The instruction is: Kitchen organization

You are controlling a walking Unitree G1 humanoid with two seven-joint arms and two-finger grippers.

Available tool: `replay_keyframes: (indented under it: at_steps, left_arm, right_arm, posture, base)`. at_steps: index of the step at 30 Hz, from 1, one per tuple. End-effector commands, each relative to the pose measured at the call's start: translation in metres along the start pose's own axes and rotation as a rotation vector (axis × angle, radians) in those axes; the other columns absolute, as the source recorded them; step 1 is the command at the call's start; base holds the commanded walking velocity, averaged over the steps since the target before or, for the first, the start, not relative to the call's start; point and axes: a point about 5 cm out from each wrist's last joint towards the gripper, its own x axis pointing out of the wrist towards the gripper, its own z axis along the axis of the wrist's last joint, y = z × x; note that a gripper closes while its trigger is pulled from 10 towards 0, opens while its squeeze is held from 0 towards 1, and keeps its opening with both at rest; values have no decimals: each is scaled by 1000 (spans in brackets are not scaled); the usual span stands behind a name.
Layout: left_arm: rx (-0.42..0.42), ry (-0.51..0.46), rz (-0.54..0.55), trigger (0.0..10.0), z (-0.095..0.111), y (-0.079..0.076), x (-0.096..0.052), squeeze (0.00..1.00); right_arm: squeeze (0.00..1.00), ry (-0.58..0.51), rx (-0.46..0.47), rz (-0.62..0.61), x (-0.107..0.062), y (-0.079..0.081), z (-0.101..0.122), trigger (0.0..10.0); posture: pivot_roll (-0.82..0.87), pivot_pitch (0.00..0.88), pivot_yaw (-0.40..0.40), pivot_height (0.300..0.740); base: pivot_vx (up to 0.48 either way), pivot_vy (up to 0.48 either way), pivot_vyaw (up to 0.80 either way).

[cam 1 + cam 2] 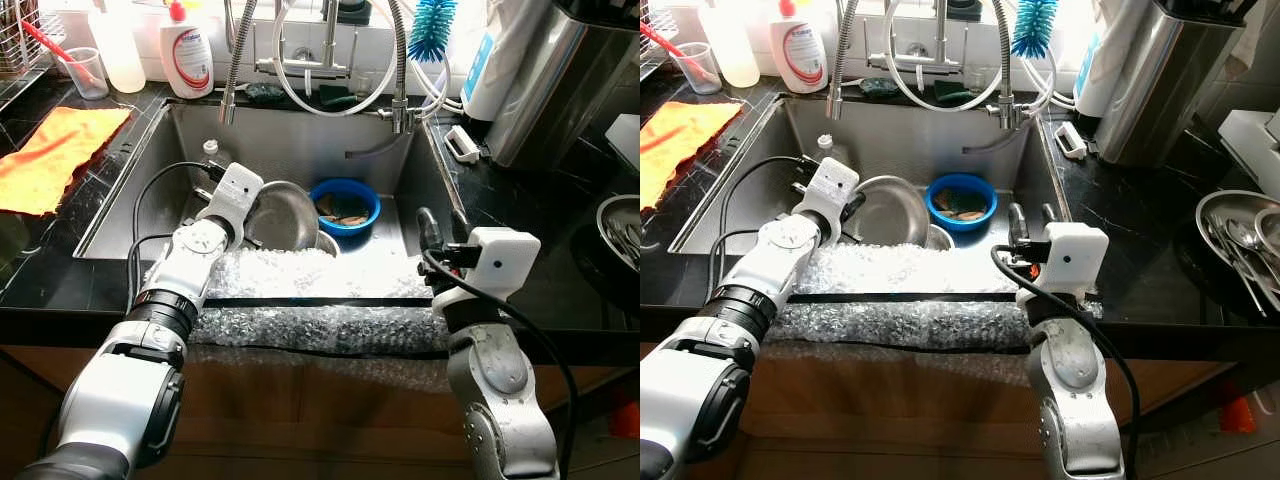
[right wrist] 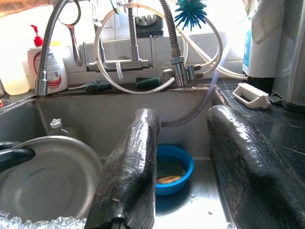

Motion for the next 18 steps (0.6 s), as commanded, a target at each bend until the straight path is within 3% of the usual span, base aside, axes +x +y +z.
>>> replay_keyframes:
  at_steps: [1,15,18]
  left_arm:
    - [-50,66,-31,10000,-19,-10,-2,1000]
    - [-108,66,-97,10000,-17,-11,-3,1000]
    - [-174,13,-52,10000,-11,-2,-4,1000]
  right_arm:
    - [0,-2,2,5,2,1,2,10000]
    - [0,3,13,18,4,3,2,10000]
    - [0,3,20,22,5,4,2,10000]
  posture:
    - [-28,68,-64,740]
    - [-30,61,-65,740]
    - [-27,54,-67,740]
  base:
    - [0,0,0]
    - [0,0,0]
    - [0,0,0]
